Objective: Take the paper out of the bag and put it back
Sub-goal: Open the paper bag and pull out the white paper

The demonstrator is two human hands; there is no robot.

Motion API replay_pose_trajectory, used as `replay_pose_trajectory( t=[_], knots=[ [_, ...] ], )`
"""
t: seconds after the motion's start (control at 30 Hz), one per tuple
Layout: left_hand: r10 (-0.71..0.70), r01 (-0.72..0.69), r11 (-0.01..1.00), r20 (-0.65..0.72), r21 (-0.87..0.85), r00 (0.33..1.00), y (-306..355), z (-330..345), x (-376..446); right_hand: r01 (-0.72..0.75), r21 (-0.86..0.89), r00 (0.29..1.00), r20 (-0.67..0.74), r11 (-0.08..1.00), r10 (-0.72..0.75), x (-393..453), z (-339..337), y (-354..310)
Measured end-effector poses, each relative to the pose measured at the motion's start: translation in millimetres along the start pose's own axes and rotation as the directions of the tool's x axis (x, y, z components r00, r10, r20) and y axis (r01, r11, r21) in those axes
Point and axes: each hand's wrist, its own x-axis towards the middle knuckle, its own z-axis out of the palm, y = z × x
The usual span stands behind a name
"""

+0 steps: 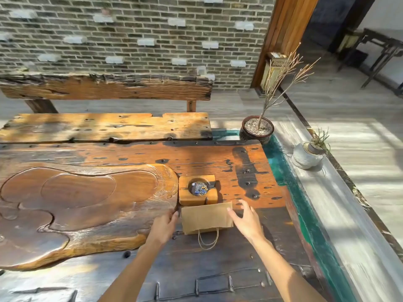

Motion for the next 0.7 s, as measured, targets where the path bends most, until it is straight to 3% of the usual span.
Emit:
replay_pose_trajectory(
  t=[0.07, 0.2, 0.4, 0.7],
  knots=[
    [-0.063, 0.065, 0.997, 0.051, -0.035, 0.997, -1.1, 5.8, 13.1, -0.106, 0.115, 0.993, 0.057, 0.988, 0.1, 19.0, 1.0, 0.6],
    [-0.202, 0.213, 0.971, 0.098, -0.113, 0.974, 2.4, 19.9, 32.5, -0.237, 0.158, 0.966, 0.141, 0.959, 0.215, 50.0, 3.2, 1.8],
    [-0.324, 0.32, 0.913, 0.027, -0.253, 0.946, 1.2, 44.1, 54.2, -0.288, 0.213, 0.94, 0.248, 0.934, 0.233, 77.3, 12.5, -0.6],
    [-0.478, 0.483, 0.777, 0.12, -0.405, 0.87, 3.6, 52.3, 64.1, -0.353, 0.212, 0.9, 0.343, 0.911, 0.269, 89.6, 17.3, -0.7]
  ],
)
